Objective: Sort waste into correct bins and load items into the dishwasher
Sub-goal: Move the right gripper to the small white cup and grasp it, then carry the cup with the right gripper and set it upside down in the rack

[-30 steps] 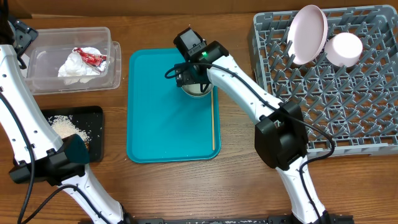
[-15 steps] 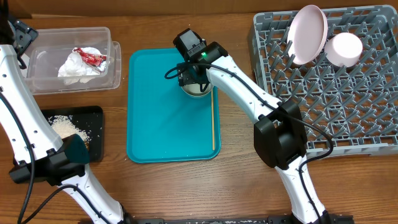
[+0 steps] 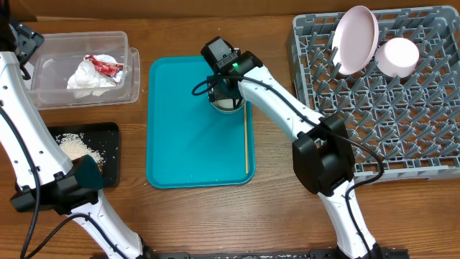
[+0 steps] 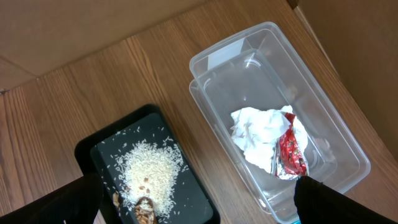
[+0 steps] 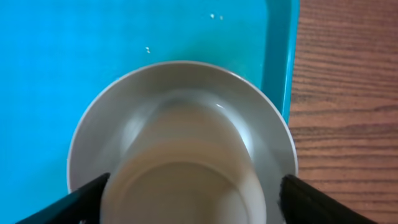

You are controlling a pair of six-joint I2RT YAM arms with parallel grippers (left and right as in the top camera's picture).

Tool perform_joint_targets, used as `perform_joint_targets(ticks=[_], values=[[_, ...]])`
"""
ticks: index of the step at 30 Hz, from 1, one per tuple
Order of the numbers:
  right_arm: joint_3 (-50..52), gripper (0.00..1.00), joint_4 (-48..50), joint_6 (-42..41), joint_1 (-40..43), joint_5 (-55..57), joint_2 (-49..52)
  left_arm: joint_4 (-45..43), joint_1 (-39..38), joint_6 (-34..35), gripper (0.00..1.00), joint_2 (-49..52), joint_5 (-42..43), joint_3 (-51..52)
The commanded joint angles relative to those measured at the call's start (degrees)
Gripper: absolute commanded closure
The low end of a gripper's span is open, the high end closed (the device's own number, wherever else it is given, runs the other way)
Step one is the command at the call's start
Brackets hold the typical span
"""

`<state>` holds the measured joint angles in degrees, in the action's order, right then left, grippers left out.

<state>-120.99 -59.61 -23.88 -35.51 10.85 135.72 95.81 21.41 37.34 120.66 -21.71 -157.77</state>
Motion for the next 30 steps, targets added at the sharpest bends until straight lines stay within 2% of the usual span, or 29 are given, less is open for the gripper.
perform_joint_targets(ticks=[1,10,18,25,30], values=[[0.44,0.25,0.37,-0.33,0.04,0.7,0.68,-0.07,-0.09,-0.04,0.0,0.0,-0.72,-0.15],[-6.19,0.32,-4.52,-0.33,0.31,2.1,0.48,-0.07,-0.11,-0.04,0.0,0.0,-0.72,-0.15],[-25.88,0.33,-16.41,-0.33,3.61,7.67,0.48,-0.07,-0.13,-0.04,0.0,0.0,-0.72,-0.15],[-45.97,0.32,-27.69,-0.09,13.68,10.78,0.48,-0.07,-0.11,-0.04,0.0,0.0,-0.72,-0.15],[-53.53,0.31,-32.59,-0.11,25.27,10.73,0.48,-0.07,-0.11,-0.04,0.0,0.0,-0.72,-0.15]])
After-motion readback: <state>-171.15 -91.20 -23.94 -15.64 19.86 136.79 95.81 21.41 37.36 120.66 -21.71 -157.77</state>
